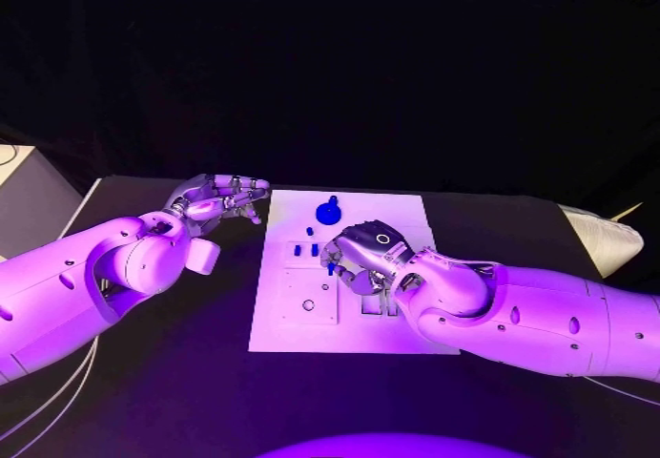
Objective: Assemble the parts on the task board
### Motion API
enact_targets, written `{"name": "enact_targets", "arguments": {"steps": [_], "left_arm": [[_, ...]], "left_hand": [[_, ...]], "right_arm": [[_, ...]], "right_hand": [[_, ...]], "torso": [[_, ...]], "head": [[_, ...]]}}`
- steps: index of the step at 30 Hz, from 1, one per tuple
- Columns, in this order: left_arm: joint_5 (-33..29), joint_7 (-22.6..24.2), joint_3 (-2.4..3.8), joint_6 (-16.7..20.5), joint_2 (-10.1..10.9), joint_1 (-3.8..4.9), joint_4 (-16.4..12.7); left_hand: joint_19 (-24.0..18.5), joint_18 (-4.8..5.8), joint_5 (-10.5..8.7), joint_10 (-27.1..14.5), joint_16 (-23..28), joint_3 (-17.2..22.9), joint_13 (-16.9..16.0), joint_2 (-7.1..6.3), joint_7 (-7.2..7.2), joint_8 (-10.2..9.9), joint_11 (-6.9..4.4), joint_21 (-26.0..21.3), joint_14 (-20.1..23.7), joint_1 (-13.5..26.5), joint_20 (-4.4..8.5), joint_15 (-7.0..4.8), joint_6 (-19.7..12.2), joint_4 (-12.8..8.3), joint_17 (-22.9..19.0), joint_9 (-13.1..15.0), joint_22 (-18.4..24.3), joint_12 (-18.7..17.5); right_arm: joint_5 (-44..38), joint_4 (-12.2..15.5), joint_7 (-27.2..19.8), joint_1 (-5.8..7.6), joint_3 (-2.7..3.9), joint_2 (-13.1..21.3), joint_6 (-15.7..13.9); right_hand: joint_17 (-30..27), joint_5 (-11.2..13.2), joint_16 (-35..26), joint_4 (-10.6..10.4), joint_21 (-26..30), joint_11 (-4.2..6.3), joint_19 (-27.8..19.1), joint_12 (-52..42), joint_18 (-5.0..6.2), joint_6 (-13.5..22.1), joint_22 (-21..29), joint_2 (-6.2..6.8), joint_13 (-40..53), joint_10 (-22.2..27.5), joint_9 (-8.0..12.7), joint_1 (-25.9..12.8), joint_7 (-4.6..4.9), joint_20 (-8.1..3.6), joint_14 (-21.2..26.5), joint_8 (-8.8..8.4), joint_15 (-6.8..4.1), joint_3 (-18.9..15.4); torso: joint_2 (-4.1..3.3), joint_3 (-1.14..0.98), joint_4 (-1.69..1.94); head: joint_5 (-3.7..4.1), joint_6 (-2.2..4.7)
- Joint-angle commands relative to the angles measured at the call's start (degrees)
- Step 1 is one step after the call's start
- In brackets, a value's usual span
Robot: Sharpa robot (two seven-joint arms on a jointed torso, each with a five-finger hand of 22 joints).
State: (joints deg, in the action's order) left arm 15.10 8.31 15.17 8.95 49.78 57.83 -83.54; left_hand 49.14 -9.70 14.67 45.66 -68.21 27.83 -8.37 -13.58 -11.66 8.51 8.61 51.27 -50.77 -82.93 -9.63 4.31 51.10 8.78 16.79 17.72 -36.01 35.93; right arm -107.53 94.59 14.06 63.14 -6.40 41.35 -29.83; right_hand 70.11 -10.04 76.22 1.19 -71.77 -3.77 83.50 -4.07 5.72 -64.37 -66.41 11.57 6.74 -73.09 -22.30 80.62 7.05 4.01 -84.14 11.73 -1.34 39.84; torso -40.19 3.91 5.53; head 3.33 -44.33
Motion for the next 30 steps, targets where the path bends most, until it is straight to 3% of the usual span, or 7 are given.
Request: {"name": "enact_targets", "arguments": {"steps": [1, 10, 30], "left_arm": [[-0.5, 0.6, 0.06, 0.1, 0.0, -0.02, -0.4], [-0.5, 0.5, 0.06, 0.1, 0.0, -0.08, -0.7], [-0.5, 0.3, 0.06, -0.2, 0.1, -0.26, -0.7]], "left_hand": [[0.5, -0.88, 0.17, -0.4, 0.4, 0.2, 0.1, 0.07, -0.19, 0.3, -0.09, -0.3, -0.3, -0.6, -0.11, 0.12, 0.1, 0.1, -0.1, -0.1, 0.1, -0.3], [0.5, -0.88, 0.17, -0.4, 0.4, 0.2, 0.1, 0.07, -0.19, 0.3, -0.09, -0.3, -0.3, -0.6, -0.11, 0.12, 0.1, 0.1, -0.1, -0.1, 0.1, -0.3], [0.6, -0.87, 0.16, -0.6, 0.4, 0.2, 0.2, 0.05, -0.22, 0.3, -0.05, -0.4, -0.4, -0.7, -0.12, 0.14, 0.1, 0.1, -0.1, -0.1, 0.1, -0.4]], "right_arm": [[-5.0, -0.4, 2.0, -0.62, -0.04, -0.7, -0.5], [-7.9, -1.3, 3.2, -1.96, -0.13, -1.9, -0.5], [-10.8, -2.8, 4.6, -3.66, -0.14, -3.2, -1.0]], "right_hand": [[0.0, -0.1, 0.2, 0.2, -0.3, 0.69, 0.3, -0.2, -1.03, -0.3, 0.0, -0.07, 0.1, -1.2, -0.1, -0.7, 0.05, -0.26, -2.6, 0.17, -0.43, 0.4], [-0.1, -0.5, 0.3, 0.4, -0.5, 0.71, 0.3, -0.2, -1.06, -0.3, -0.3, 0.02, 0.2, -1.3, -0.2, -0.9, 0.02, -0.28, -2.6, 0.23, -0.45, 0.6], [-0.1, -0.9, 0.4, 0.6, -0.7, 0.73, 0.3, -0.1, -1.08, -0.3, -0.5, 0.13, 0.3, -1.3, -0.3, -1.2, -0.02, -0.3, -2.6, 0.3, -0.47, 0.8]], "torso": [[-0.08, -0.05, 0.05], [-0.13, -0.11, -0.03], [-0.11, -0.15, -0.01]], "head": [[-0.42, -0.3], [-1.16, -0.9], [-1.56, -1.42]]}}
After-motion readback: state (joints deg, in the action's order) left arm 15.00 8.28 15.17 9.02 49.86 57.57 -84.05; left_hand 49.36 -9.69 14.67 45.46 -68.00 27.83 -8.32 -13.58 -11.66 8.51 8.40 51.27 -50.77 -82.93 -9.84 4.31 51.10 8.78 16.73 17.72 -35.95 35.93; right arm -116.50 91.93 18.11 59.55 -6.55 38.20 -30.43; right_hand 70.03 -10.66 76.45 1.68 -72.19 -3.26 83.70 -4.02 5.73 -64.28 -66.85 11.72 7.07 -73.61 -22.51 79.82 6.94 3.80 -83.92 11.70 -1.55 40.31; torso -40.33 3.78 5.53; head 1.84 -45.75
